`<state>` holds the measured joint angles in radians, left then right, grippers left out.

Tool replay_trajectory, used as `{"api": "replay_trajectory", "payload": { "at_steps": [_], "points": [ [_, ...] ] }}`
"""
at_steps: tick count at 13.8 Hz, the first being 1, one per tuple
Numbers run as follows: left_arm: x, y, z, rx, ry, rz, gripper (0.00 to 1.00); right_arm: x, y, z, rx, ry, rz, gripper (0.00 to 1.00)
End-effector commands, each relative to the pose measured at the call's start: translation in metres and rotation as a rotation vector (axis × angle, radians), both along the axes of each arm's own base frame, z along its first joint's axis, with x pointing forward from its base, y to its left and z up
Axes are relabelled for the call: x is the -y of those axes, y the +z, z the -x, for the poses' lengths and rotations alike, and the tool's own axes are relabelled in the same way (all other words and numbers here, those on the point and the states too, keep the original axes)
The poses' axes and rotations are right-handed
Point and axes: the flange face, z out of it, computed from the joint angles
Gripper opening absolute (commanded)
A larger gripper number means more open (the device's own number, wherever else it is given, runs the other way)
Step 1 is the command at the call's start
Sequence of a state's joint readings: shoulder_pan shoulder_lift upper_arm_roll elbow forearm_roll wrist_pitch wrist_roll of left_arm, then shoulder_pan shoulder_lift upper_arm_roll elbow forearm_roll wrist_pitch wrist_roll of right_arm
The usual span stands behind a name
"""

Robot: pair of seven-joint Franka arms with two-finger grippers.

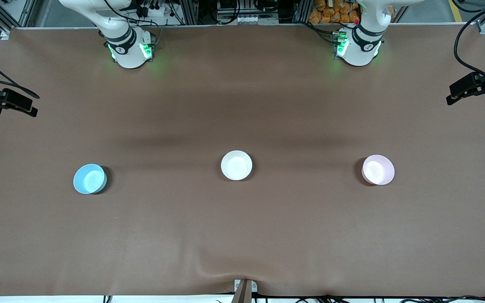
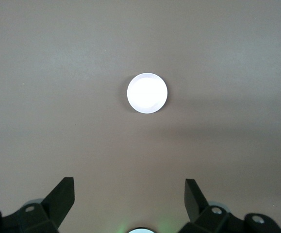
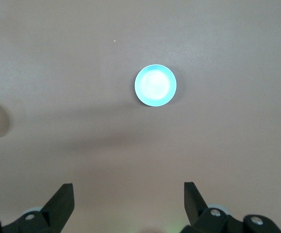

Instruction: Stack pink and blue bowls on white bowl

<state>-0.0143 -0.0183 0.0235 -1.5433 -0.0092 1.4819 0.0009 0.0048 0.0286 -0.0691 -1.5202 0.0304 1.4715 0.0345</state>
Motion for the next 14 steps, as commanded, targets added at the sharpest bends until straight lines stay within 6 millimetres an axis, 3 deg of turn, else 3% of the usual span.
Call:
{"api": "replay_trajectory", "payload": {
  "at_steps": [1,7,11,13,14],
  "points": [
    [-0.004,0.0,-0.005,0.001,-0.013,0.01,1.0,-0.001,0.004,-0.001,-0.001,-0.014,-0.011,1.0],
    [-0.006,-0.002,-0.005,-0.003,-0.01,0.01,1.0,-0.001,0.004,-0.001,-0.001,-0.012,-0.011,1.0],
    [-0.006,-0.013,-0.011,-0.024,-0.012,0.01,1.0,0.0,0.005,-0.001,0.001,-0.015,-0.01,1.0],
    [-0.007,-0.027,-0.018,-0.048,-0.028,0.007,1.0,0.0,0.005,-0.001,0.001,-0.015,-0.01,1.0],
    [-0.008,-0.046,-0.028,-0.074,-0.03,0.002,1.0,0.0,0.005,-0.001,0.002,-0.015,-0.009,1.0]
  ]
}}
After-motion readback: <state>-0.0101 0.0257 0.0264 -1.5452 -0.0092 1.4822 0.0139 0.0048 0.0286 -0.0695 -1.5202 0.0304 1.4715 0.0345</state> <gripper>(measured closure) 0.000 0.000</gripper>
